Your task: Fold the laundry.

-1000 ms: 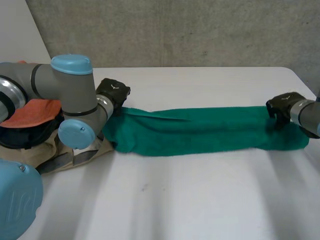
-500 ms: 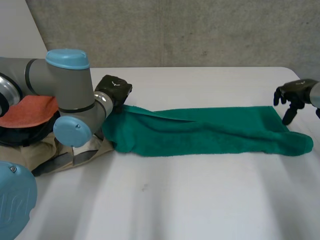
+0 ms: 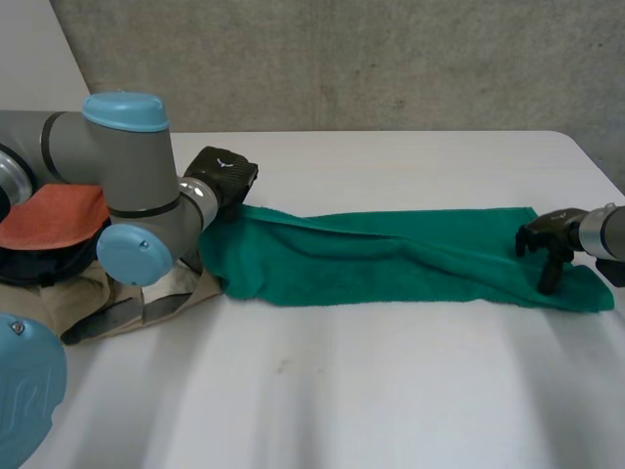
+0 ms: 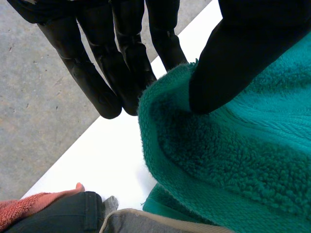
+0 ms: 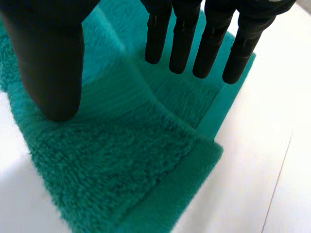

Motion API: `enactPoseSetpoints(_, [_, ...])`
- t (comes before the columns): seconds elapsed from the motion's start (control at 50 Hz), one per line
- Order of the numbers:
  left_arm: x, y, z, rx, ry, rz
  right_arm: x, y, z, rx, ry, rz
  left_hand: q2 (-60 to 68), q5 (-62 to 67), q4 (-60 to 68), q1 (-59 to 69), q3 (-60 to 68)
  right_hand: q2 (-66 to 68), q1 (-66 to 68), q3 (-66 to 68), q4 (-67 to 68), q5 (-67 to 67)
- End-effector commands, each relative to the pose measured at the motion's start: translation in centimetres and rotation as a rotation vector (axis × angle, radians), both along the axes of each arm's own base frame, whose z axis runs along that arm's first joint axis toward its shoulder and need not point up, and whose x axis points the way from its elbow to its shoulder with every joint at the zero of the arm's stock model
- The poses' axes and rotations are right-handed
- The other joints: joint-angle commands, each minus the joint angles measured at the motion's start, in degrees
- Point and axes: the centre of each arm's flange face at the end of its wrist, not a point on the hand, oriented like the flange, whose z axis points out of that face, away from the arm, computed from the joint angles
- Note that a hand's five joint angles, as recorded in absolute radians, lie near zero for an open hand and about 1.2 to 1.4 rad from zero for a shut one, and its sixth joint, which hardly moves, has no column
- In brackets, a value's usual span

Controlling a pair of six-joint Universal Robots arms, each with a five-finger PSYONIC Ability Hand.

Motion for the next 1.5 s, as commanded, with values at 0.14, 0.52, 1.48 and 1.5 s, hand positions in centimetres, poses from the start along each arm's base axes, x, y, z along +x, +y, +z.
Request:
enactPoseSetpoints(0.14, [-0.1, 0.0, -0.2, 0.01, 0.0, -0.013, -0.9, -0.3, -0.8, -0.097, -0.008, -0.023, 11.3, 13.4, 11.6, 14.0, 11.5, 19.1, 18.8, 18.8, 19.4, 20.4])
enactPoseSetpoints(0.52, [0.2, -0.2, -0.3, 0.01, 0.001, -0.005, -0.2, -0.7, -0.3, -0.133, -0.029, -0.028, 11.3, 13.4, 11.6, 14.0, 11.5, 48.3, 47.9, 48.0, 48.6, 49.6])
enactPoseSetpoints(1.48, [-0.2, -2.3, 0.1, -0.077, 0.043, 0.019, 0.9, -1.8, 0.8, -0.282, -0.121, -0.045, 11.3, 13.4, 11.6, 14.0, 11.5, 52.3, 51.9, 52.0, 52.6, 53.6])
enactPoseSetpoints(1.5, [-0.2, -2.1, 0.0, -0.065, 0.039, 0.018, 1.0, -1.7, 0.7, -0.273, -0.119, -0.046, 11.3, 13.4, 11.6, 14.0, 11.5, 52.3, 51.9, 52.0, 52.6, 53.6])
